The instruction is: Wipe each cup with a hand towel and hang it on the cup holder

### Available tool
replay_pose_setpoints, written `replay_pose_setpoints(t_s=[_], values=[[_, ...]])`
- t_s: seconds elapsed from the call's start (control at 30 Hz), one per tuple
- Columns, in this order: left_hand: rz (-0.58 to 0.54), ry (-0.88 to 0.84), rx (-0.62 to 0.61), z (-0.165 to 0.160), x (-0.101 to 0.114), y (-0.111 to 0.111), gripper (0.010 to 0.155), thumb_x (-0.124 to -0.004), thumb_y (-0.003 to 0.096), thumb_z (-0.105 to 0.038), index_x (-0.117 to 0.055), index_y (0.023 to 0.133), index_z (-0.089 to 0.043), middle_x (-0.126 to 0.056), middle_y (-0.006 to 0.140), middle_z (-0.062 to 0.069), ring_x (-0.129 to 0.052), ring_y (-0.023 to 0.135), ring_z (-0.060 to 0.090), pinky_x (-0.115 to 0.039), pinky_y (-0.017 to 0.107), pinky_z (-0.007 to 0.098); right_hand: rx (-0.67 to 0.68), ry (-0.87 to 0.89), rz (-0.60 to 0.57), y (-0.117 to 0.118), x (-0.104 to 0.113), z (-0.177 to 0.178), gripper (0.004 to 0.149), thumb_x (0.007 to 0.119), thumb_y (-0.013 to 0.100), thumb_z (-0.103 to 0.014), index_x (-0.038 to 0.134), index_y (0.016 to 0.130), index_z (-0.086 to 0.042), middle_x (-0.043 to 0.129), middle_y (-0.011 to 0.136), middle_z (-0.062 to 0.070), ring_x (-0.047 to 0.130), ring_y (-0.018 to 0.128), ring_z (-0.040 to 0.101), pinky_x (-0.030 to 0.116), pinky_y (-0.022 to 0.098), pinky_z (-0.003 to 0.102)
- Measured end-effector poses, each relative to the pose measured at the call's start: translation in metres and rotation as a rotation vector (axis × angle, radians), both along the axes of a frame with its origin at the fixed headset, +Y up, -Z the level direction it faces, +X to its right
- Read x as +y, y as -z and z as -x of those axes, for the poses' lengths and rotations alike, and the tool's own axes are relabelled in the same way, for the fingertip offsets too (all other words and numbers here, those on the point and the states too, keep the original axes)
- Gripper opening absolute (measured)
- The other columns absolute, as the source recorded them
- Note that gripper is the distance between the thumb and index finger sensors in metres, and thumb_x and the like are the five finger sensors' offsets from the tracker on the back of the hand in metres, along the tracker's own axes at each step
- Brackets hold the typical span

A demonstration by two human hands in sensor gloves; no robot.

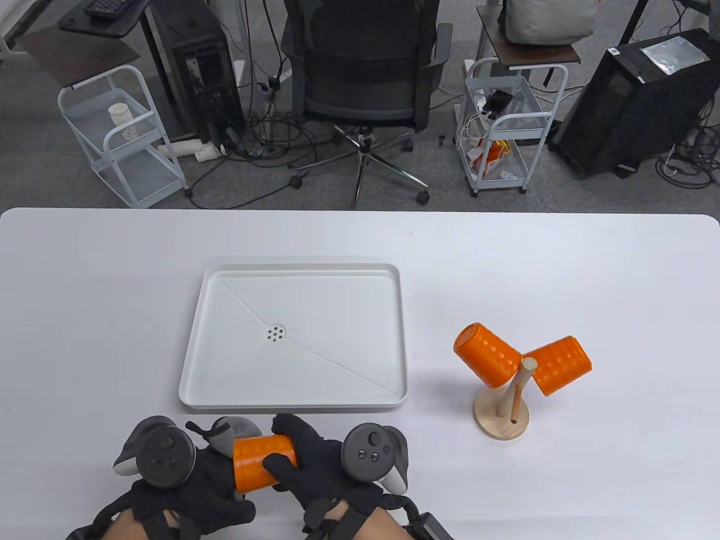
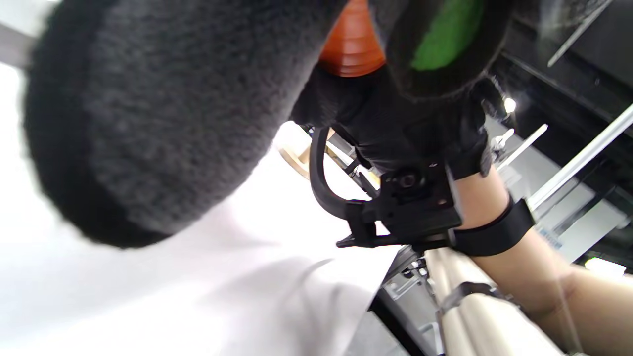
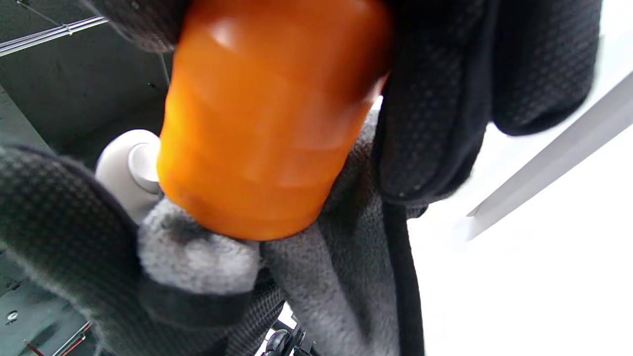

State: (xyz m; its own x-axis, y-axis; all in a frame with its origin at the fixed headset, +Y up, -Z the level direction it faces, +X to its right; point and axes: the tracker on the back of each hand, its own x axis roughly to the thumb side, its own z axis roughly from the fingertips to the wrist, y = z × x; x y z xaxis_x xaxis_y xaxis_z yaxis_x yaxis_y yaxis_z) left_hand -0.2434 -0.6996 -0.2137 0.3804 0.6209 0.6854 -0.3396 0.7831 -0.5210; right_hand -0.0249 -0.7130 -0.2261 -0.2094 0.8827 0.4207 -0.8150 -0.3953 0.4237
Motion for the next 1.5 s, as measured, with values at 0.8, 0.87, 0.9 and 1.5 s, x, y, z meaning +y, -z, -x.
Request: replay_pose_setpoints(t_s=[0.8,0.87,0.9,1.5], values=[[0.583,-0.426,-0.062,0.009,-0.039,0.023,0.094,-0.032,0.0416,-0.082,-0.057,0.112,-0.025,-0.053,0.121,-0.005,-0.075,0.089,0.054,-0.066,0.060,0.068,-0.005,-0.083,-0.208,-0.008,0.007,0.006,0.077,0.066,0.051,-0.049,0.029,0.103,-0.007,0.052,0.102,0.030,0.093,0.062,0.045,0.073,0.056,0.067],[0.616,-0.456,-0.079,0.010,-0.041,0.025,0.095,-0.028,0.0417,-0.083,-0.056,0.112,-0.025,-0.053,0.121,-0.004,-0.077,0.089,0.051,-0.068,0.060,0.067,-0.005,-0.091,-0.235,-0.009,0.009,0.007,0.077,0.067,0.050,-0.048,0.028,0.103,-0.008,0.050,0.103,0.029,0.091,0.066,0.047,0.071,0.057,0.068],[0.635,-0.473,-0.084,0.010,-0.042,0.026,0.096,-0.027,0.0418,-0.083,-0.055,0.112,-0.025,-0.053,0.121,-0.004,-0.078,0.089,0.050,-0.069,0.060,0.066,-0.006,-0.096,-0.254,-0.010,0.010,0.007,0.077,0.068,0.050,-0.047,0.027,0.103,-0.009,0.048,0.104,0.028,0.089,0.068,0.048,0.069,0.059,0.068],[0.665,-0.688,-0.012,0.027,-0.030,0.030,0.100,-0.032,0.0400,-0.083,-0.056,0.110,-0.016,-0.055,0.118,0.006,-0.076,0.090,0.054,-0.067,0.060,0.068,-0.081,-0.020,-0.282,-0.007,0.020,-0.003,0.076,0.068,0.050,-0.042,0.025,0.104,-0.011,0.042,0.106,0.028,0.085,0.072,0.052,0.065,0.060,0.070]])
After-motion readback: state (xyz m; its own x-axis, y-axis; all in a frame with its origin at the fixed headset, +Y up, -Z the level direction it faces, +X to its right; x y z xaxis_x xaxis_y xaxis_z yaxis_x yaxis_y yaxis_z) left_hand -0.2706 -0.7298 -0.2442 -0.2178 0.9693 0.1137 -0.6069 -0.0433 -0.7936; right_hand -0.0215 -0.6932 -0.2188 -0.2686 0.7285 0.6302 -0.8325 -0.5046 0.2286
